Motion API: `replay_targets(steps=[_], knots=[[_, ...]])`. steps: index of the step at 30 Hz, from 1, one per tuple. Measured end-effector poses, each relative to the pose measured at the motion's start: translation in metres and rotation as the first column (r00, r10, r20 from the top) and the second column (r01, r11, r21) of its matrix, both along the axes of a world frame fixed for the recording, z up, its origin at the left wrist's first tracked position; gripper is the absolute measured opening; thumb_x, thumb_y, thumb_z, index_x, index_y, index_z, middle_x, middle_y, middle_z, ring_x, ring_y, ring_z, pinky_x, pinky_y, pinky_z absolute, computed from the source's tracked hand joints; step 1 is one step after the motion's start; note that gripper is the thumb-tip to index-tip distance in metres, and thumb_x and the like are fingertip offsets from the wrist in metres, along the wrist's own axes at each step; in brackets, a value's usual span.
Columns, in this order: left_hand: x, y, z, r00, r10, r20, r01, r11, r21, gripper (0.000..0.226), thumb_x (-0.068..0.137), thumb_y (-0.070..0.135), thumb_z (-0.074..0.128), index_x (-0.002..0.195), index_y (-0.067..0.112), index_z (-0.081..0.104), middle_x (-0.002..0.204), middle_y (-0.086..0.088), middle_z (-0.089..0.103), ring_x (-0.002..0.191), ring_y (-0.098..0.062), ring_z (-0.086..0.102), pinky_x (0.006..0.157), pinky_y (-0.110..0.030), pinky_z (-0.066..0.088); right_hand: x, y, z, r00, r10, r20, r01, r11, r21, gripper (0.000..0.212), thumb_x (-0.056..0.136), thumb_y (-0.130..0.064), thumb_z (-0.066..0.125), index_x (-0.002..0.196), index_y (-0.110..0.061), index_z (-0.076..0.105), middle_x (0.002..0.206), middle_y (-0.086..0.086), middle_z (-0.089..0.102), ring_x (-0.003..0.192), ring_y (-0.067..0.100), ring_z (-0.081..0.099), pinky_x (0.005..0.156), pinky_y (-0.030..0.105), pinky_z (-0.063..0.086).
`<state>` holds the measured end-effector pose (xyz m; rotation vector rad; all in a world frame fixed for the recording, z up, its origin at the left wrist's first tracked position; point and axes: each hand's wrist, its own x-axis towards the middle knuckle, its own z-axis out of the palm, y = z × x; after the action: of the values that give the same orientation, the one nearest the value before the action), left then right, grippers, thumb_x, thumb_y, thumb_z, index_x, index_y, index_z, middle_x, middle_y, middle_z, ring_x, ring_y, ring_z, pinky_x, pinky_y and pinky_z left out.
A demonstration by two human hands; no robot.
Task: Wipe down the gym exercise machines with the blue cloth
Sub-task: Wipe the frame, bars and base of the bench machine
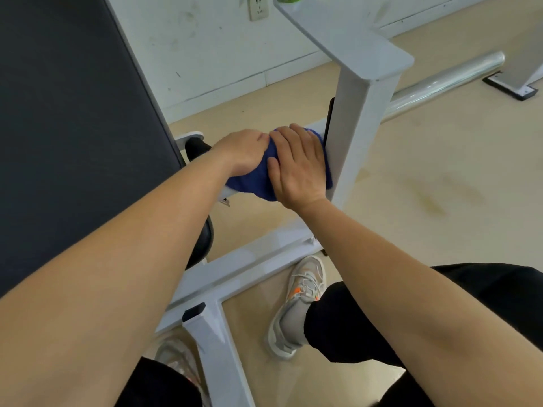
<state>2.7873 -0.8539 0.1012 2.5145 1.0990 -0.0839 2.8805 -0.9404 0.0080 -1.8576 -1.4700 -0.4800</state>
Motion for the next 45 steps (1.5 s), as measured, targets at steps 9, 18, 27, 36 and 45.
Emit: replay_targets(steps=[9, 18, 27, 36, 45], knots=[[-0.003, 0.007, 0.006, 0.978, -0.173, -0.119, 0.19, 0.969, 0.157, 0.025, 0.105, 0.016, 0.032, 0.094, 0.009, 0.054, 0.102, -0.014, 0.063, 0.085, -0.027, 0.053, 0.077, -0.036, 0.04, -0.011, 0.018, 0.002, 0.994, -0.07, -0.083, 0.08, 0.99, 0.119, 0.037, 0.094, -0.024, 0.036, 0.104, -0.007, 0.067, 0.106, 0.008, 0.067, 0.105, 0.03, 0.058, 0.103, 0.043, 0.037], [-0.036, 0.0, 0.019, 0.917, -0.156, -0.367, 0.277, 0.912, 0.304, 0.03, 0.106, 0.024, 0.031, 0.102, 0.011, 0.058, 0.079, -0.004, 0.054, 0.072, -0.021, 0.048, 0.07, -0.032, 0.036, -0.034, 0.01, -0.011, 0.994, 0.042, 0.105, -0.047, 0.998, 0.046, 0.052, 0.098, -0.035, 0.039, 0.131, 0.0, 0.059, 0.128, 0.016, 0.061, 0.122, 0.035, 0.049, 0.109, 0.047, 0.033], [-0.006, 0.003, 0.012, 0.974, -0.147, -0.174, 0.169, 0.978, 0.12, 0.038, 0.108, 0.028, 0.026, 0.108, 0.008, 0.057, 0.104, -0.011, 0.062, 0.088, -0.022, 0.052, 0.079, -0.03, 0.034, -0.008, 0.006, 0.001, 0.999, -0.037, -0.017, 0.037, 0.999, 0.02, 0.042, 0.096, -0.026, 0.037, 0.123, -0.003, 0.061, 0.123, 0.012, 0.061, 0.12, 0.033, 0.049, 0.111, 0.043, 0.027], [-0.045, -0.035, -0.018, 0.994, 0.001, -0.113, 0.048, 0.904, 0.424, 0.025, 0.099, 0.018, 0.046, 0.122, 0.008, 0.046, 0.108, -0.008, 0.059, 0.089, -0.024, 0.059, 0.079, -0.038, 0.049, 0.008, -0.014, 0.02, 0.955, 0.288, 0.069, -0.268, 0.94, -0.212, 0.044, 0.101, -0.028, 0.037, 0.138, -0.007, 0.051, 0.137, 0.01, 0.054, 0.127, 0.03, 0.047, 0.112, 0.041, 0.03], [-0.019, -0.073, -0.078, 0.852, 0.317, 0.417, -0.52, 0.609, 0.599, 0.039, 0.098, 0.032, 0.036, 0.132, 0.016, 0.048, 0.128, 0.0, 0.053, 0.122, -0.023, 0.047, 0.115, -0.041, 0.025, 0.027, 0.012, 0.055, 0.942, 0.331, -0.064, -0.328, 0.856, -0.4, 0.037, 0.102, -0.025, 0.034, 0.124, -0.022, 0.063, 0.123, -0.002, 0.065, 0.11, 0.021, 0.056, 0.096, 0.033, 0.036]])
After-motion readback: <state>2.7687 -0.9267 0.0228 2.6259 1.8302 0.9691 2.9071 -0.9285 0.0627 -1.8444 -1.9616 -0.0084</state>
